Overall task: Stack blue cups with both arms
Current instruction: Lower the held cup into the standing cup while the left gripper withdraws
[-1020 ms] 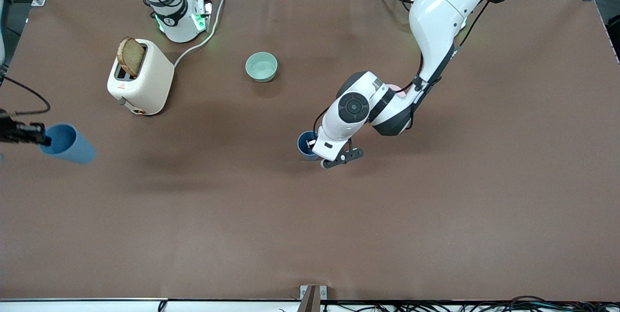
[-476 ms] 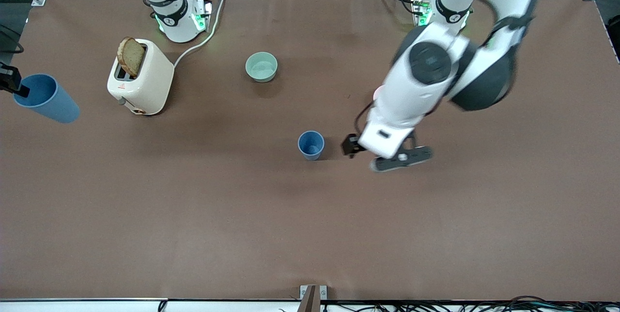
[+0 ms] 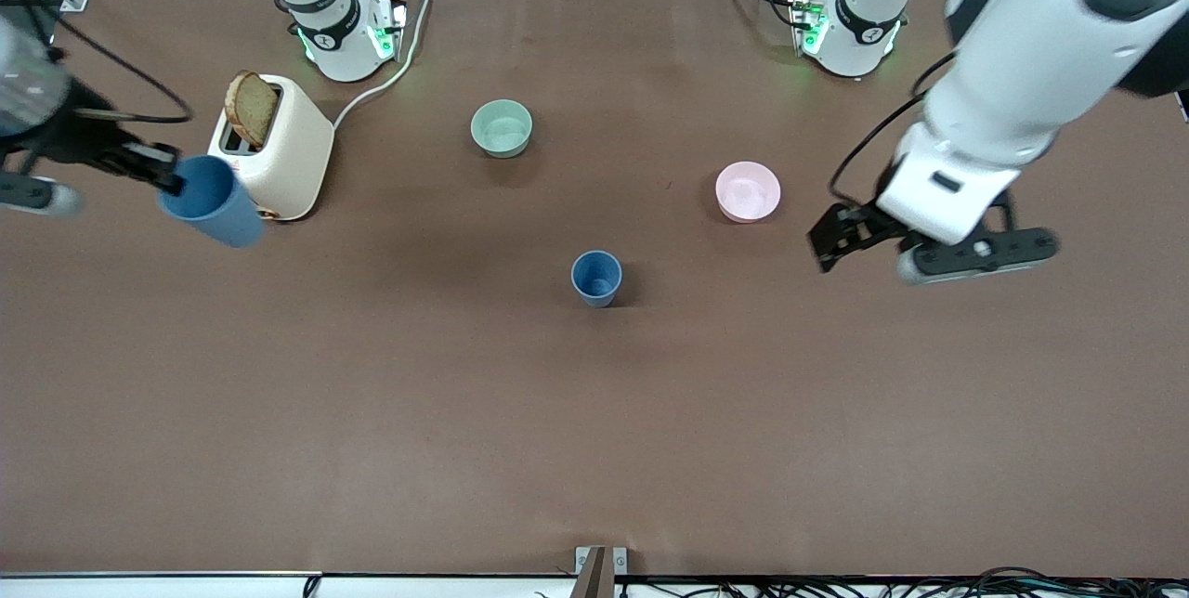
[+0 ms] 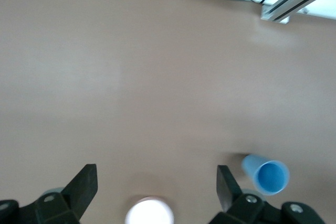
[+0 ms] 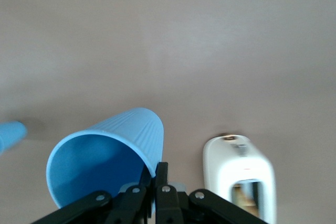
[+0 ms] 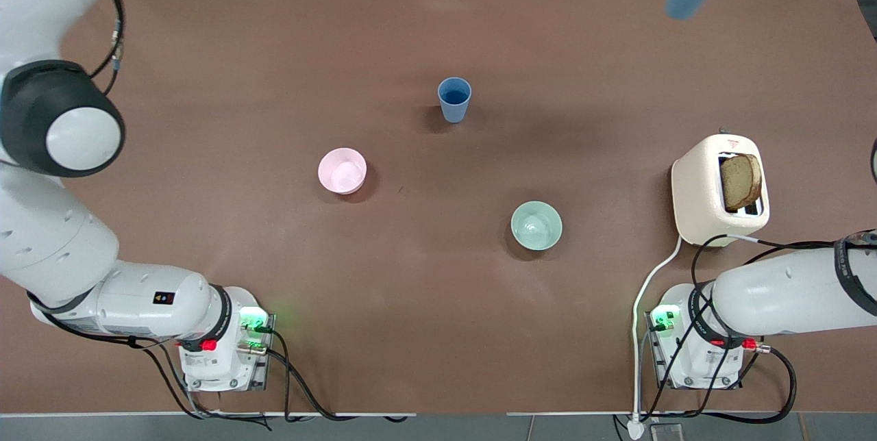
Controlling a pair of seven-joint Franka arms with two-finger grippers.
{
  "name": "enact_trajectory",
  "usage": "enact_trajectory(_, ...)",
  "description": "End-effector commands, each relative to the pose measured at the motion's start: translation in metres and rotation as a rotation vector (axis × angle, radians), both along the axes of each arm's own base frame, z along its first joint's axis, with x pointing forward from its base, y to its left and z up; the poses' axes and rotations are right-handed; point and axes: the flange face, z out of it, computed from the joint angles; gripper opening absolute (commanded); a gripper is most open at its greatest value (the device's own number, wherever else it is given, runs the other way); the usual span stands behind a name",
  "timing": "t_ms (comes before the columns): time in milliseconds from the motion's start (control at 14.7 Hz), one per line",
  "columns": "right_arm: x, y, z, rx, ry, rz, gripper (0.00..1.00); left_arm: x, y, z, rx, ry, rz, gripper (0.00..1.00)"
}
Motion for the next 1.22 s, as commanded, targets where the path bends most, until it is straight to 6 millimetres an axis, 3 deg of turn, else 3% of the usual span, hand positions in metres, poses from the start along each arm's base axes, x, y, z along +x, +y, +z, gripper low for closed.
enact_trajectory(0,0.0,0.067,-0.016,0.039,-0.01,-0.063,0.0,-0.026,0.039,0.016,0.065,0.051,-0.069,1.0)
enact_trajectory(136,0.002,0.119,-0.035,0.086,-0.004,-0.099,0.0,-0.036,0.065,0.016,0.096,0.078,-0.118,1.0)
enact_trajectory(272,0.004,0.178,-0.066,0.094,-0.013,-0.134,0.0,-0.054,0.105,0.013,0.127,0.107,-0.166,1.0)
enact_trajectory(408,0.003,0.232,-0.099,0.11,-0.032,-0.178,0.0,-0.064,0.153,0.016,0.033,0.124,-0.18,1.0)
enact_trajectory(544,0.0,0.277,-0.136,0.12,-0.042,-0.18,0.0,-0.082,0.158,0.02,0.029,0.124,-0.17,1.0)
enact_trajectory(680,0.004,0.298,-0.16,0.132,-0.054,-0.178,0.0,-0.085,0.173,0.024,0.03,0.12,-0.149,1.0)
enact_trajectory(884,0.005,0.323,-0.196,0.15,-0.02,-0.173,0.0,-0.091,0.17,0.031,0.037,0.111,-0.148,1.0)
enact_trajectory(1156,-0.019,0.369,-0.224,0.195,-0.003,-0.137,0.0,-0.096,0.176,0.044,0.1,0.091,-0.156,1.0)
